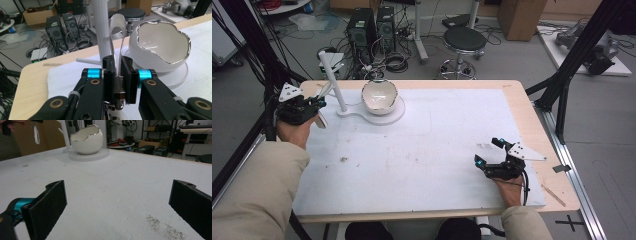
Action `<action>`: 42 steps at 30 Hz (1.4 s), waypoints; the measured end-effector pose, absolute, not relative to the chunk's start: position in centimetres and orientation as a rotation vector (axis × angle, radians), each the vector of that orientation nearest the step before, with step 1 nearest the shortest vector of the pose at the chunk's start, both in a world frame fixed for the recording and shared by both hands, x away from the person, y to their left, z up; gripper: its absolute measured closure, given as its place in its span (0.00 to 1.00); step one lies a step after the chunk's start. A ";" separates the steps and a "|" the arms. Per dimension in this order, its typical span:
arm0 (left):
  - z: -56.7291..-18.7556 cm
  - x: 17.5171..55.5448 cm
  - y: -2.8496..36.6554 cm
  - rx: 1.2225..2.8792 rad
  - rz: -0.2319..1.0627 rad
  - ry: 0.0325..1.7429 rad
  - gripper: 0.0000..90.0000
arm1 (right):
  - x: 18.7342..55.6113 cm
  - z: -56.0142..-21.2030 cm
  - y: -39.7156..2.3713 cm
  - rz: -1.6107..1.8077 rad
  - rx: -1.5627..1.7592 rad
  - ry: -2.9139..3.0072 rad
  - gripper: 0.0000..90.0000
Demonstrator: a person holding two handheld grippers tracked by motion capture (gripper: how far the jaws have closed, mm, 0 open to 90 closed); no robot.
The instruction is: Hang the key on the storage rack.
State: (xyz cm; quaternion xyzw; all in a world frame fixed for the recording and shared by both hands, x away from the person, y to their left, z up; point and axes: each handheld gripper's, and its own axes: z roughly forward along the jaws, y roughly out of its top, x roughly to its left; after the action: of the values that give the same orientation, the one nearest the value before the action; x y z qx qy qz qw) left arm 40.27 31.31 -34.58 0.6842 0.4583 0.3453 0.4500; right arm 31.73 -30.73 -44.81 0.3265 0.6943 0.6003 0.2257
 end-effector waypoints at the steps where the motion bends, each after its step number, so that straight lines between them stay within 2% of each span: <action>1: -34.7 40.4 31.3 1.708 0.857 1.133 0.90 | 31.8 -44.8 -30.8 1.654 0.892 1.911 0.01; 17: -36.3 41.9 31.0 1.737 0.875 1.197 0.90 | 31.7 -44.8 -30.6 1.646 0.893 1.920 0.01; 30: -37.5 42.9 31.0 1.758 0.841 1.251 0.88 | 31.7 -44.8 -30.6 1.648 0.896 1.918 0.01; 35: -37.7 42.9 31.8 1.762 0.811 1.212 0.46 | 31.8 -44.8 -30.7 1.646 0.894 1.915 0.01; 39: -37.2 42.0 32.6 1.780 0.715 1.113 0.32 | 31.8 -44.8 -30.6 1.641 0.893 1.913 0.01; 41: -36.9 41.2 32.5 1.771 0.717 1.102 0.16 | 31.8 -44.8 -30.6 1.639 0.895 1.912 0.01; 42: -36.9 40.5 32.6 1.758 0.701 1.060 0.13 | 31.8 -44.8 -30.7 1.637 0.898 1.911 0.01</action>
State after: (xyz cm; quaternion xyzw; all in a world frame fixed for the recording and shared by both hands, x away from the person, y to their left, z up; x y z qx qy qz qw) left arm 40.54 32.59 -36.90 0.7167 0.4318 0.2856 0.4672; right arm 31.75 -30.66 -44.85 0.3269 0.6957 0.5957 0.2328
